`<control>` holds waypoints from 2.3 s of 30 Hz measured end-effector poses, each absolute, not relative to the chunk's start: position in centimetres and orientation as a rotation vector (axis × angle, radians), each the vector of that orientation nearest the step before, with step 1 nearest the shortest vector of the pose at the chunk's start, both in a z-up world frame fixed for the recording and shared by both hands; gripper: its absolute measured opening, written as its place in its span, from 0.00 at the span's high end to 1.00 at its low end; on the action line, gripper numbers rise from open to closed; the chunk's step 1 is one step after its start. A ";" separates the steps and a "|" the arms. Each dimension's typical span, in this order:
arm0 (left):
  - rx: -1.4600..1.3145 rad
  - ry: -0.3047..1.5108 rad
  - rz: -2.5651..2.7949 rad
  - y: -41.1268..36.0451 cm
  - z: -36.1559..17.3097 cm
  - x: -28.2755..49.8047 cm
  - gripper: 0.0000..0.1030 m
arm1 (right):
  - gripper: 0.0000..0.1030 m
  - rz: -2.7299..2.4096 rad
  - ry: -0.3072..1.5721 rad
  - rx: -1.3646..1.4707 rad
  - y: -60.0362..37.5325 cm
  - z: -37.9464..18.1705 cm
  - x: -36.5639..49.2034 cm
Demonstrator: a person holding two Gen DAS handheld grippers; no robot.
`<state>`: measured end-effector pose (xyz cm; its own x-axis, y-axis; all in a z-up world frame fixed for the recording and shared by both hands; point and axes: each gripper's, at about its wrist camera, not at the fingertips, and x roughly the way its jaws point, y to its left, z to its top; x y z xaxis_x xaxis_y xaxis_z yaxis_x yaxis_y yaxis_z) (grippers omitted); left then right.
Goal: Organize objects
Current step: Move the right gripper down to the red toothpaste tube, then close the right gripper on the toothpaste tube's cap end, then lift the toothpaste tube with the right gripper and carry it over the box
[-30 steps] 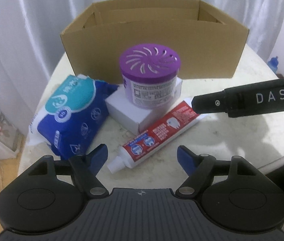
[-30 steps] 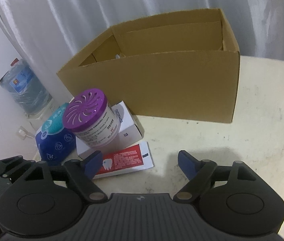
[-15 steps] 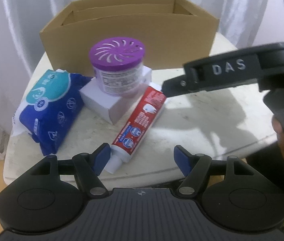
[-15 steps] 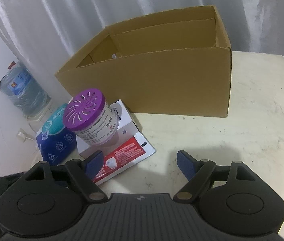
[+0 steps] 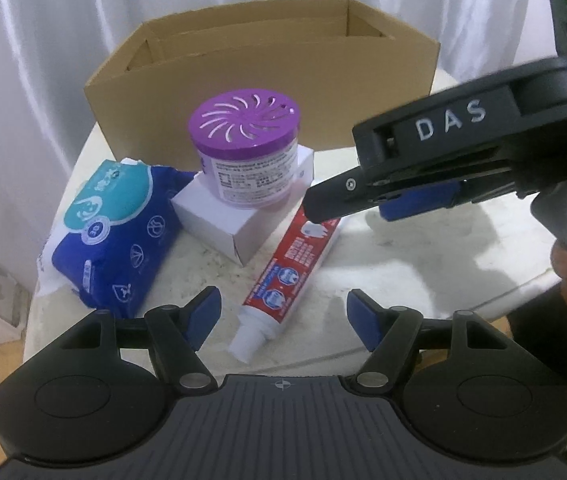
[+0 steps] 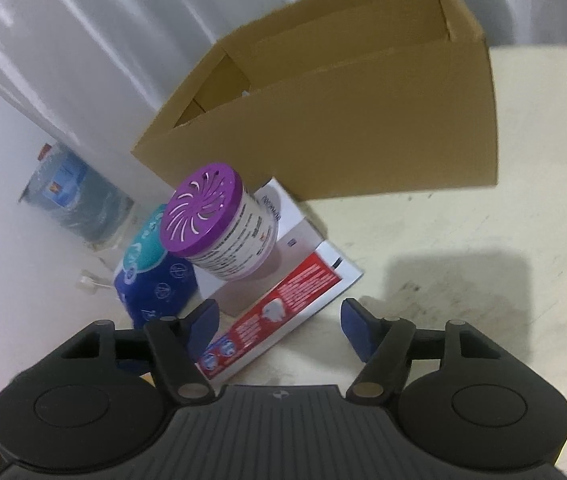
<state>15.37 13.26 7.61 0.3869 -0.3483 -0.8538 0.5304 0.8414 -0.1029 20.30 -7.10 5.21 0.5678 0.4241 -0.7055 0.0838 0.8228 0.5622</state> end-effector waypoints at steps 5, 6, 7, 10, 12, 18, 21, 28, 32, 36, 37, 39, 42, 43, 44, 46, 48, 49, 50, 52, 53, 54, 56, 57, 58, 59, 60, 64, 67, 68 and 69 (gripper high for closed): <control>0.208 1.076 -0.570 12.9 6.2 16.3 0.44 | 0.36 0.222 0.997 0.667 -7.2 4.2 21.0; 0.191 1.086 -0.576 12.9 6.2 16.4 0.49 | 0.36 0.222 1.003 0.677 -7.1 4.1 21.1; 0.180 1.094 -0.577 13.0 6.3 16.5 0.51 | 0.37 0.222 1.010 0.687 -7.1 3.9 21.2; 0.186 1.096 -0.581 12.8 6.5 16.3 0.67 | 0.38 0.225 1.034 0.711 -7.1 3.3 21.2; 0.171 1.105 -0.606 12.6 6.7 16.0 0.70 | 0.39 0.229 1.046 0.722 -6.9 3.1 21.1; 0.197 1.082 -0.651 11.0 7.3 13.8 0.74 | 0.47 0.203 1.053 0.667 -6.5 3.3 20.5; 0.186 1.081 -0.662 11.0 7.5 13.1 0.74 | 0.63 0.181 1.064 0.612 -6.4 3.4 20.1; 0.106 1.117 -0.708 11.8 7.6 12.0 0.72 | 0.68 0.187 1.079 0.552 -5.6 3.7 18.4; 0.074 1.136 -0.745 12.1 7.4 11.0 0.71 | 0.70 0.192 1.094 0.554 -5.6 3.8 17.2; 0.028 1.161 -0.762 12.6 7.2 10.7 0.69 | 0.71 0.189 1.102 0.558 -5.6 4.0 16.5; 0.007 1.174 -0.765 12.8 7.1 10.8 0.69 | 0.71 0.188 1.102 0.559 -5.6 3.9 16.4; -0.032 1.196 -0.769 13.1 6.9 11.0 0.69 | 0.71 0.187 1.105 0.563 -5.7 4.0 16.2; -0.080 1.234 -0.774 13.5 6.1 11.8 0.69 | 0.71 0.188 1.108 0.573 -5.8 3.9 16.0; -0.095 1.249 -0.775 13.2 6.1 12.0 0.69 | 0.71 0.189 1.109 0.578 -5.8 3.9 15.9; -0.109 1.260 -0.775 13.3 5.8 12.1 0.69 | 0.71 0.189 1.109 0.582 -5.8 3.8 15.8; -0.124 1.277 -0.773 13.4 5.4 12.5 0.69 | 0.71 0.191 1.110 0.588 -5.7 3.8 15.7; -0.128 1.283 -0.770 13.3 5.2 12.6 0.69 | 0.71 0.192 1.111 0.598 -5.7 3.8 15.5; -0.131 1.286 -0.772 13.2 5.1 12.7 0.69 | 0.71 0.193 1.112 0.603 -5.8 3.7 15.4; -0.134 1.290 -0.774 13.2 5.1 12.7 0.69 | 0.71 0.196 1.114 0.609 -5.8 3.7 15.3; -0.135 1.288 -0.775 13.1 5.3 12.5 0.69 | 0.71 0.200 1.123 0.637 -6.0 3.5 15.1; -0.128 1.280 -0.775 13.2 5.5 12.6 0.69 | 0.71 0.207 1.124 0.659 -6.2 3.3 14.9; -0.120 1.273 -0.774 13.2 5.6 12.5 0.69 | 0.71 0.210 1.125 0.676 -6.3 3.2 14.7; -0.108 1.267 -0.775 13.3 5.9 12.2 0.69 | 0.71 0.217 1.133 0.730 -6.7 2.6 14.5; -0.101 1.266 -0.774 13.3 5.9 12.2 0.69 | 0.71 0.221 1.137 0.741 -6.7 2.3 14.5; -0.090 1.263 -0.769 13.3 5.9 12.2 0.69 | 0.71 0.223 1.136 0.752 -6.7 2.2 14.4; -0.071 1.256 -0.764 13.1 6.0 12.0 0.69 | 0.71 0.226 1.134 0.753 -6.6 2.1 14.4; -0.053 1.245 -0.762 12.9 6.0 11.9 0.69 | 0.70 0.228 1.131 0.748 -6.5 2.2 14.5; -0.008 1.211 -0.753 12.6 6.6 11.5 0.69 | 0.70 0.241 1.115 0.762 -6.6 2.4 14.4; 0.010 1.192 -0.748 12.7 7.1 11.2 0.69 | 0.70 0.250 1.101 0.750 -6.5 2.8 14.3; 0.020 1.185 -0.746 12.6 7.2 11.1 0.69 | 0.70 0.253 1.097 0.746 -6.5 2.9 14.3; 0.033 1.179 -0.744 12.4 7.5 11.1 0.69 | 0.70 0.255 1.093 0.743 -6.5 3.0 14.3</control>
